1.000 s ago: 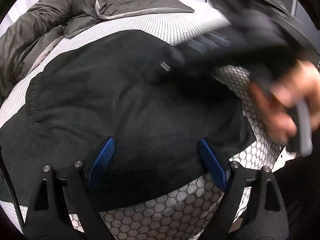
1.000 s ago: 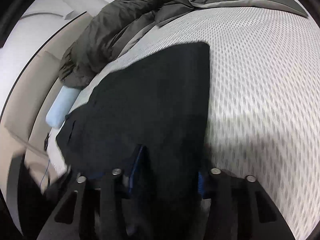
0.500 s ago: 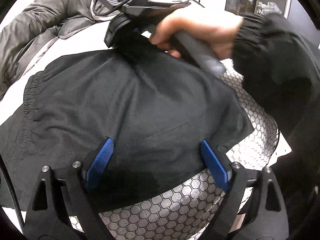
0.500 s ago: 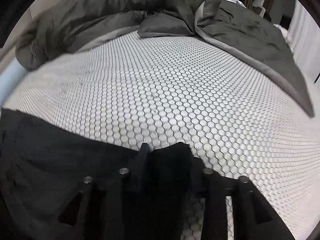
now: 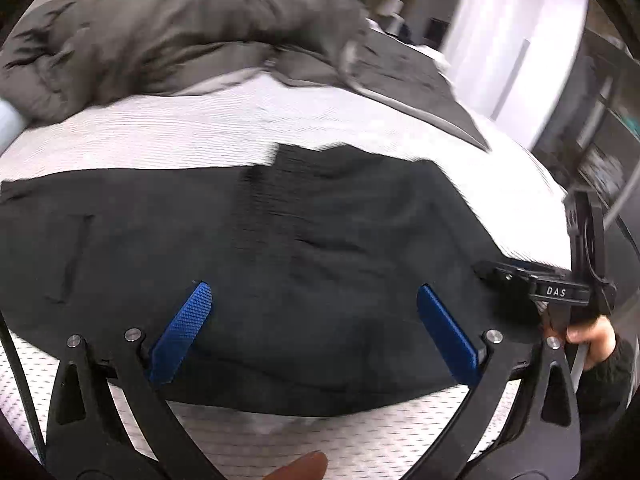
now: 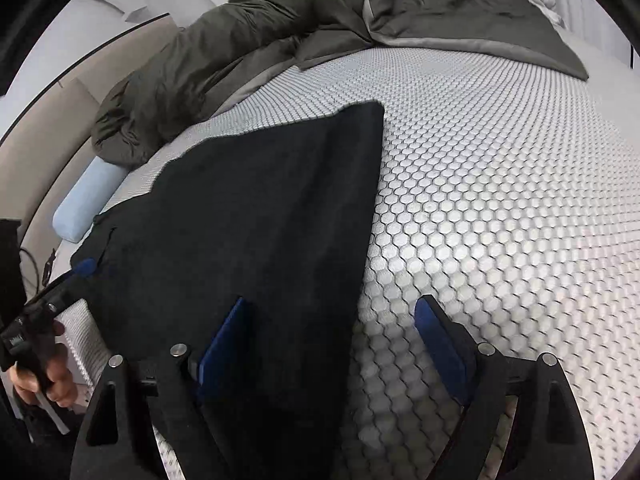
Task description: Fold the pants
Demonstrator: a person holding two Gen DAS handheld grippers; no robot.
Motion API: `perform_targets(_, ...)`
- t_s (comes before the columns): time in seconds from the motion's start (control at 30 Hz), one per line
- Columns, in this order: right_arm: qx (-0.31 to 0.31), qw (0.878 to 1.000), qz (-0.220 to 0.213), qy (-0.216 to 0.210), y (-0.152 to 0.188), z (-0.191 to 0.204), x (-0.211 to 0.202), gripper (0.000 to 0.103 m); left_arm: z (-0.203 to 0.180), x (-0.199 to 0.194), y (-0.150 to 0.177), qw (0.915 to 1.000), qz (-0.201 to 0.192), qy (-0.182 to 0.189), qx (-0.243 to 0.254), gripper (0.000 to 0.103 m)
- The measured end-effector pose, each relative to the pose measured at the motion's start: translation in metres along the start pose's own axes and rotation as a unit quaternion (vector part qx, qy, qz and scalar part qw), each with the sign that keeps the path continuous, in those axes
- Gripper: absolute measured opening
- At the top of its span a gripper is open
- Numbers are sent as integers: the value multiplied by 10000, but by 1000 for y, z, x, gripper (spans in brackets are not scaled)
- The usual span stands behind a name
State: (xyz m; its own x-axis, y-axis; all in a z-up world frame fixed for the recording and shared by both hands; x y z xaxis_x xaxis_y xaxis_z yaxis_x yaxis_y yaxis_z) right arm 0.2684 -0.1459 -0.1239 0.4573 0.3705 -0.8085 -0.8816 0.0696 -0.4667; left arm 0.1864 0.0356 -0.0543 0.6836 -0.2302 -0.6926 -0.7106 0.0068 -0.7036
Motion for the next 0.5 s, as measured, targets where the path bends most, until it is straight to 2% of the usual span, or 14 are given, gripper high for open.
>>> perform_targets(0.03, 4, 10000, -1, -34, -5, 2, 4, 69, 13, -2, -1, 9999, -11, -126, -55, 102)
perform_targets(0.07, -23, 10000, -15, -83, -12, 4, 7, 31, 20, -1, -4, 9998, -25, -188, -88, 102)
perform_targets(0.1, -50, 9998, 32, -165, -23, 9, 11, 27, 27, -5, -2, 9995, -53, -268, -148, 102)
perform_targets(0.17, -106, 9999, -101, 38, -41, 8, 14, 27, 42, -6, -3, 9986, -68, -410, -312, 102)
perform_targets(0.23, -282, 9979, -422, 403, -55, 5, 13, 29, 60, -8, -3, 9975, -81, -494, -500, 102)
perform_targets(0.3, -464, 9931, -433, 984, -63, -2, 16, 40, 70, -16, 2, 9964, -59, -577, -613, 102)
perform_targets(0.33, -462, 9913, -410, 1161, -64, -5, 13, 42, 77, -18, 4, 9959, -63, -621, -651, 102)
perform_targets(0.43, -511, 9915, -652, 1004, -60, 5, -12, 50, 96, -15, 7, 9933, -84, -756, -872, 102)
perform_targets(0.5, -912, 9897, -818, 739, -44, 26, -30, 63, 86, -4, 14, 9944, 98, -627, -846, 102)
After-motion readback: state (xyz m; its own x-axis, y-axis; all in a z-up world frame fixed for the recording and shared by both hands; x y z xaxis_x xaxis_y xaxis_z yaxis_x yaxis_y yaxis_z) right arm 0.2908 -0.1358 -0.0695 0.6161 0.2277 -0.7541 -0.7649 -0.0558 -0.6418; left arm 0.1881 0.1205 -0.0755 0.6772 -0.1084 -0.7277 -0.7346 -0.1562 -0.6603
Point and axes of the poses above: each gripper's, at about its wrist camera, not at the fingertips, and x roughly the way its jaws point, z to its left, y to its underside, the point moved 10 cm from there along x, roughly the way its jaws point, and after that the axes turned 5 degrees about x, right-handed, at the moved point
